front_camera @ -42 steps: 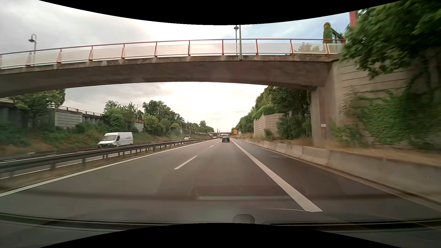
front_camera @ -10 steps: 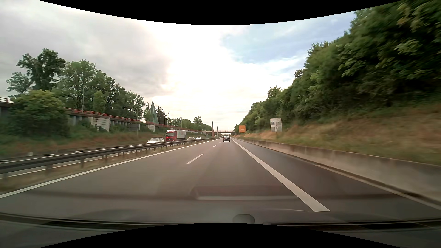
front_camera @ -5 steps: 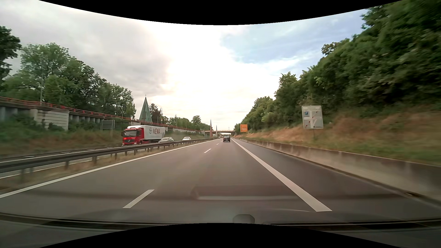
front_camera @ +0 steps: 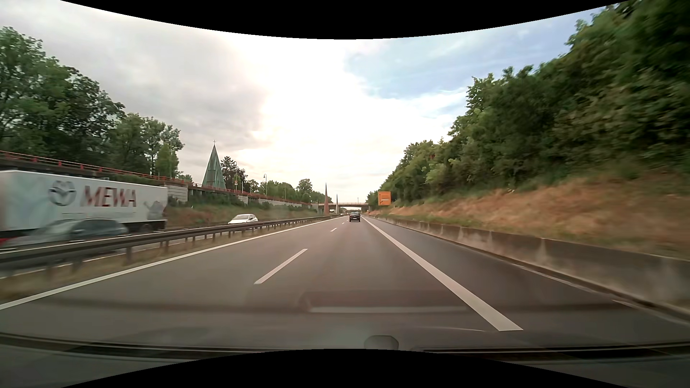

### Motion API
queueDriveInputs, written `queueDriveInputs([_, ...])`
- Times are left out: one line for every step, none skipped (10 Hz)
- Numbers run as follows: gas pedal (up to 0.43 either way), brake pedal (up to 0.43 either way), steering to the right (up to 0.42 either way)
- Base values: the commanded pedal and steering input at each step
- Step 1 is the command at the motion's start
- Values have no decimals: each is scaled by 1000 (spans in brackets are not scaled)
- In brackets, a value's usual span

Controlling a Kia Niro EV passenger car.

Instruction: Follow the waypoints while adhering to traffic rules and regulations

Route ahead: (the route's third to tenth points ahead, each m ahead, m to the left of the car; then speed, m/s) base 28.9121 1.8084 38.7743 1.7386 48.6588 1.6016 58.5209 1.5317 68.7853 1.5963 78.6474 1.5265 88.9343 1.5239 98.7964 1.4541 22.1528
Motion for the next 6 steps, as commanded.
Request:
queueDriveInputs([220, 0, -2])
queueDriveInputs([220, 0, -2])
queueDriveInputs([220, 0, -2])
queueDriveInputs([220, 0, -2])
queueDriveInputs([220, 0, -2])
queueDriveInputs([220, 0, -2])
